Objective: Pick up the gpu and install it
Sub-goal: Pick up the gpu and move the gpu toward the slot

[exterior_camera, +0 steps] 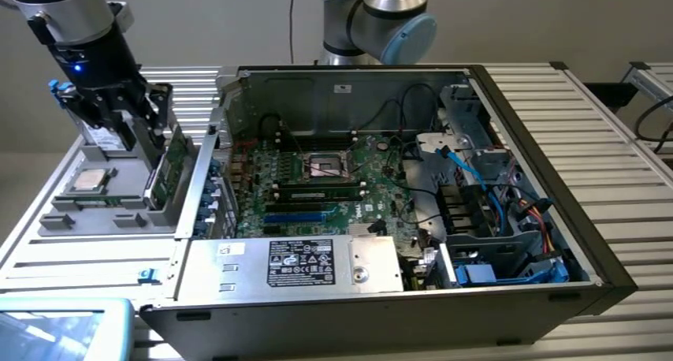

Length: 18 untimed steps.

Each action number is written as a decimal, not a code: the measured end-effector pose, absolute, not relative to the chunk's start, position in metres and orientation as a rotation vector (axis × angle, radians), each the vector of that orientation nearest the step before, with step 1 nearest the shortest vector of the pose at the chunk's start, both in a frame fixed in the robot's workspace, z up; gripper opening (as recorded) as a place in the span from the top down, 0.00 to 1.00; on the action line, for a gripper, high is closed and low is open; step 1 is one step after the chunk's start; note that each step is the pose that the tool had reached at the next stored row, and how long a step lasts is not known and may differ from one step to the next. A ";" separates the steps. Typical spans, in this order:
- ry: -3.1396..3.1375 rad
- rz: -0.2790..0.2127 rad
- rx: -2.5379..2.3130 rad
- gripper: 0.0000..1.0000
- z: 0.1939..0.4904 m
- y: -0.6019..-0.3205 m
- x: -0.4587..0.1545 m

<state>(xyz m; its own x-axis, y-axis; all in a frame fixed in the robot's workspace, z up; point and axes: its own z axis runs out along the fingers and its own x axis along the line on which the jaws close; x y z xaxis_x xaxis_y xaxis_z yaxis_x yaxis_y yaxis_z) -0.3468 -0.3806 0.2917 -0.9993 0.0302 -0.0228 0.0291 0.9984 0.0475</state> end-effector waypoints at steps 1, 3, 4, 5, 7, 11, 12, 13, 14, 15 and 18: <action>3.117 0.079 0.041 0.51 0.291 -0.381 -0.347; 3.117 0.084 0.036 0.51 0.287 -0.381 -0.346; 3.117 0.085 0.035 0.51 0.286 -0.381 -0.345; 3.117 0.087 0.034 0.51 0.284 -0.381 -0.345; 3.117 0.095 0.030 0.51 0.282 -0.382 -0.345; 3.117 0.108 0.023 0.51 0.275 -0.386 -0.345; 3.117 0.108 0.022 0.51 0.273 -0.388 -0.344; 3.116 0.109 0.019 0.51 0.271 -0.390 -0.344; 3.117 0.109 0.018 0.51 0.270 -0.390 -0.344; 3.117 0.109 0.017 0.51 0.268 -0.390 -0.344; 3.117 0.109 0.015 0.51 0.262 -0.390 -0.343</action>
<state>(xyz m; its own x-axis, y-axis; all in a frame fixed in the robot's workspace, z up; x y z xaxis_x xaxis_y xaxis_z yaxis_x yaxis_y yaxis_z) -0.3431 -0.3900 0.2624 -0.9997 0.0102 -0.0224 0.0086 0.9975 0.0699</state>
